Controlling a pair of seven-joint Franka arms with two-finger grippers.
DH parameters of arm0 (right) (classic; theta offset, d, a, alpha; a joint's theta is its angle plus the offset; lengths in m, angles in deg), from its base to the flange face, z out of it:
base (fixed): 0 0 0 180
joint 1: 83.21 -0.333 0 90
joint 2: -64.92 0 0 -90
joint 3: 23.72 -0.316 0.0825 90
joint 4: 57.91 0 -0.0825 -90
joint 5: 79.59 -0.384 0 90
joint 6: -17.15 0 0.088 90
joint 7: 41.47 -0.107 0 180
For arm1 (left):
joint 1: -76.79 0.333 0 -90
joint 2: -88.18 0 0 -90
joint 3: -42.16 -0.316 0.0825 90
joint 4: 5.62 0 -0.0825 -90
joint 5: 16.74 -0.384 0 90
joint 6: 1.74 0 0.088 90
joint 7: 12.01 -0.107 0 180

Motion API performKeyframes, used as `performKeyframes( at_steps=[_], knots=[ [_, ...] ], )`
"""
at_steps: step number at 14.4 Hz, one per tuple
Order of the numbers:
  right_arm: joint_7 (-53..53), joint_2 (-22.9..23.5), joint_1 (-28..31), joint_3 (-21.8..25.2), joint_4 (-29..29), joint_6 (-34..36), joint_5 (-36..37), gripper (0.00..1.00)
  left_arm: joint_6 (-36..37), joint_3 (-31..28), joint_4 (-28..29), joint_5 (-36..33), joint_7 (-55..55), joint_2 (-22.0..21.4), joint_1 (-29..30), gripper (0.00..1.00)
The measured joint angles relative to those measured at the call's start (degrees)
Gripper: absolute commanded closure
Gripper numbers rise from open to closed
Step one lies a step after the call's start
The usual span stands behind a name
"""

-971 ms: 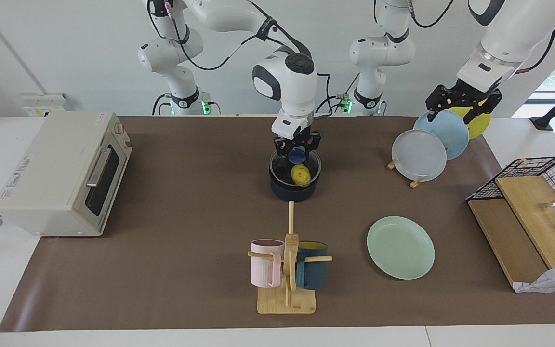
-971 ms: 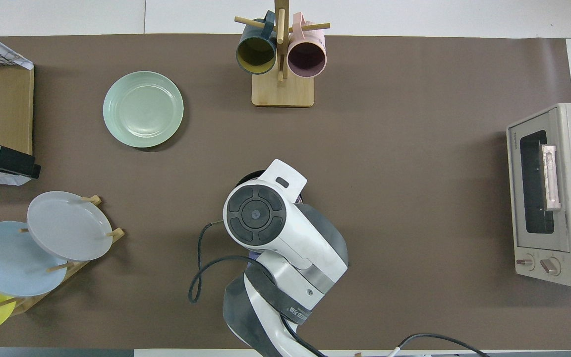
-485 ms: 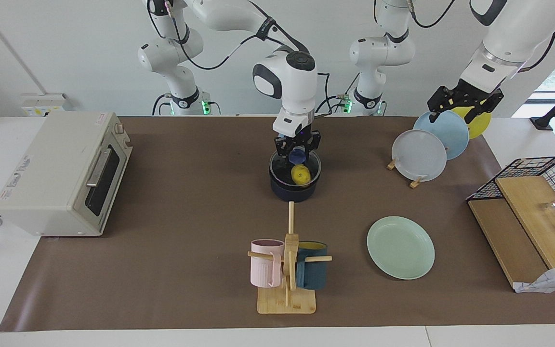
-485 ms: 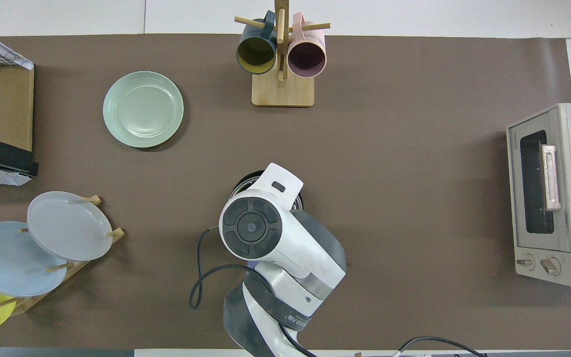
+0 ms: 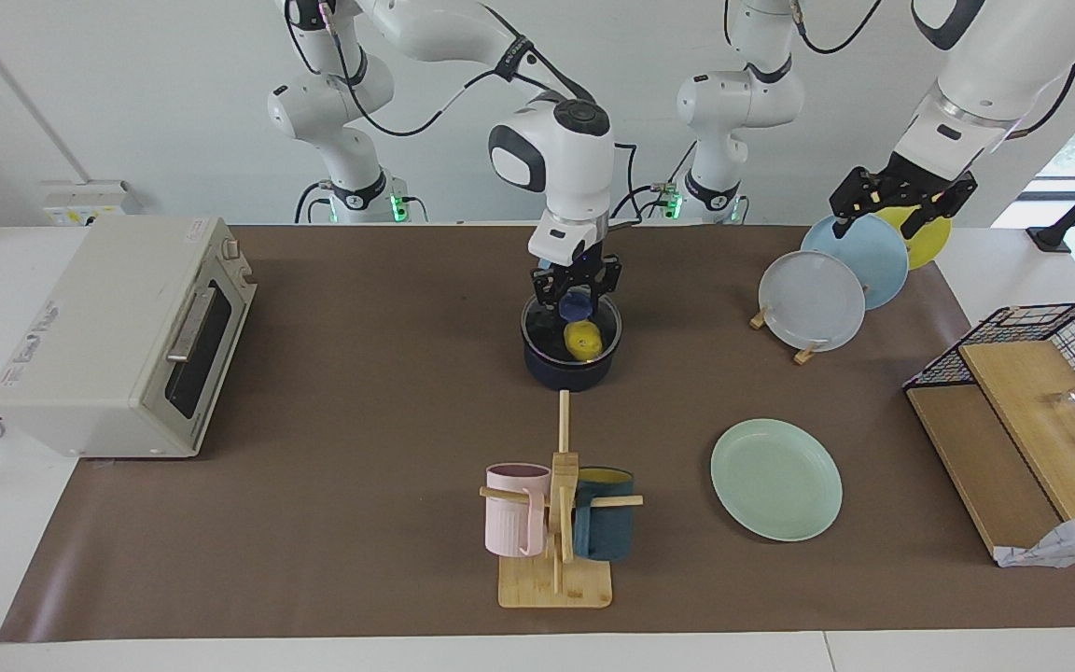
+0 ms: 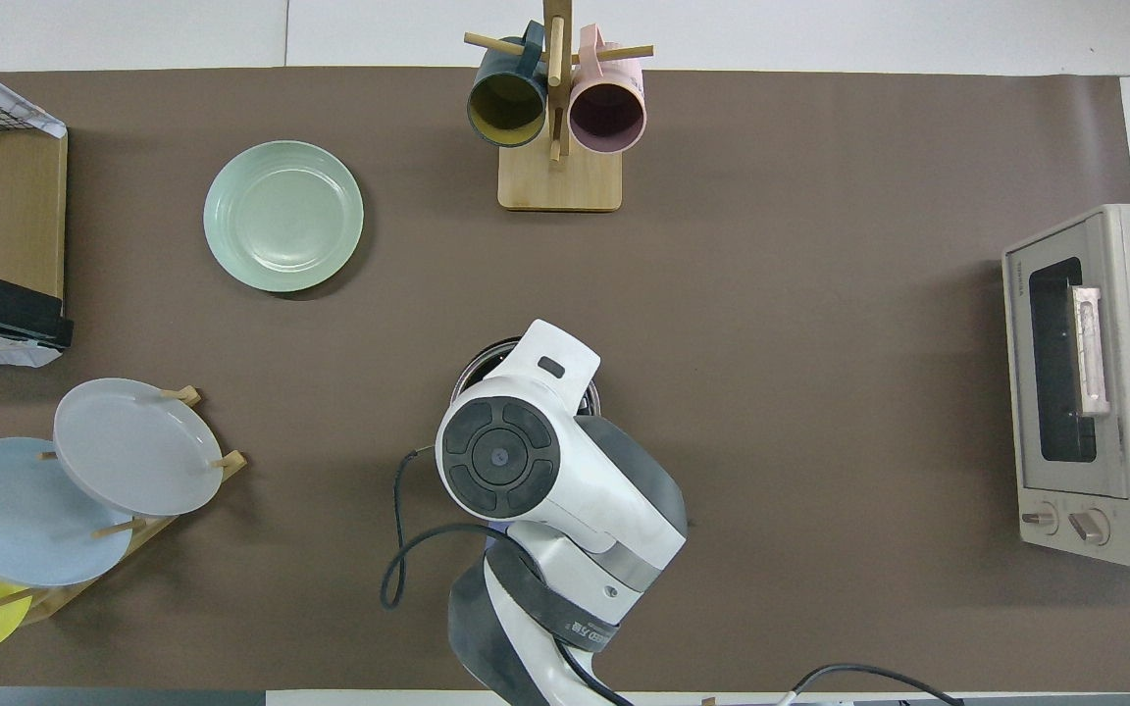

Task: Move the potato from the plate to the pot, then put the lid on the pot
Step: 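Lower the glass lid onto the saucepan with the right gripper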

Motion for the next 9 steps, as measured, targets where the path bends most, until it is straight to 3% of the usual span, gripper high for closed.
performKeyframes(
  at_steps=[6,7,8,9],
  knots=[
    [0.00,-0.42,0.10,0.09,1.45,-2.18,1.27,1.00,0.02,-0.01,0.00,0.00,0.00,-0.05,0.00,0.00],
    [0.00,-0.43,0.11,0.08,1.47,-2.18,1.27,0.72,0.02,-0.01,0.00,0.00,0.00,-0.19,0.00,0.00],
    [0.00,-0.44,0.15,0.09,1.47,-2.18,1.27,0.01,0.02,-0.01,-0.02,0.00,0.00,-0.39,0.00,0.00],
    [0.00,-0.45,0.22,0.08,1.48,-2.21,1.26,0.00,0.02,-0.01,-0.05,0.00,0.00,-0.72,0.00,0.00]
  ],
)
